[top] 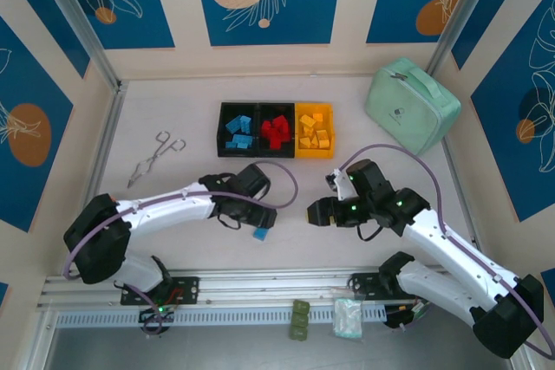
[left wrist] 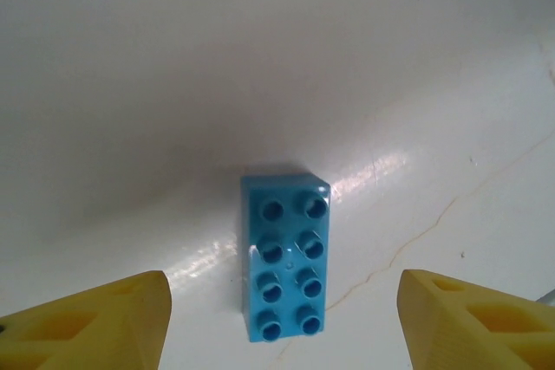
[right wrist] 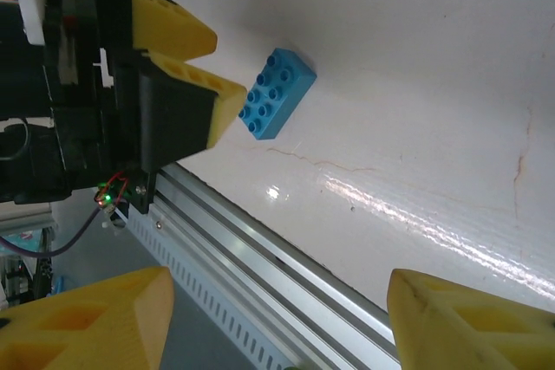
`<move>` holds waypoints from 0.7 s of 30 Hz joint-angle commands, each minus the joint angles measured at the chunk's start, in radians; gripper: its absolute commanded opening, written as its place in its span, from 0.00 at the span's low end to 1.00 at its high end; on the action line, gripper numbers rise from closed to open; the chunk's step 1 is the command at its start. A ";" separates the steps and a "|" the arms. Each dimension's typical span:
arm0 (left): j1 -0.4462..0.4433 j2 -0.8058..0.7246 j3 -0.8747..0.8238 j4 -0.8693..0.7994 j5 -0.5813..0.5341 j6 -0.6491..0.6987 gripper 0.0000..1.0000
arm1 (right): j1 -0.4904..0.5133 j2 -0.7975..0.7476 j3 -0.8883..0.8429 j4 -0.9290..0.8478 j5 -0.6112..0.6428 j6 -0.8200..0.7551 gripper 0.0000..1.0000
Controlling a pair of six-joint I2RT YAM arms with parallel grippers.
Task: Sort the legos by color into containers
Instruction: Pick up the lego from the middle-left of the table.
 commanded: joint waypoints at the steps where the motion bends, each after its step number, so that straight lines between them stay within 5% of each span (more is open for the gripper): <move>1: -0.052 0.046 -0.009 0.042 -0.041 -0.054 0.69 | 0.010 -0.002 -0.026 0.007 0.009 0.022 0.67; 8: -0.112 0.164 0.017 0.011 -0.176 -0.093 0.61 | 0.018 -0.020 -0.047 0.025 0.018 0.041 0.67; 17: -0.118 0.169 0.025 -0.007 -0.214 -0.098 0.22 | 0.018 -0.019 -0.053 0.031 0.029 0.039 0.67; 21: -0.099 0.115 0.027 -0.036 -0.232 -0.089 0.19 | 0.016 -0.013 -0.053 0.045 0.026 0.038 0.67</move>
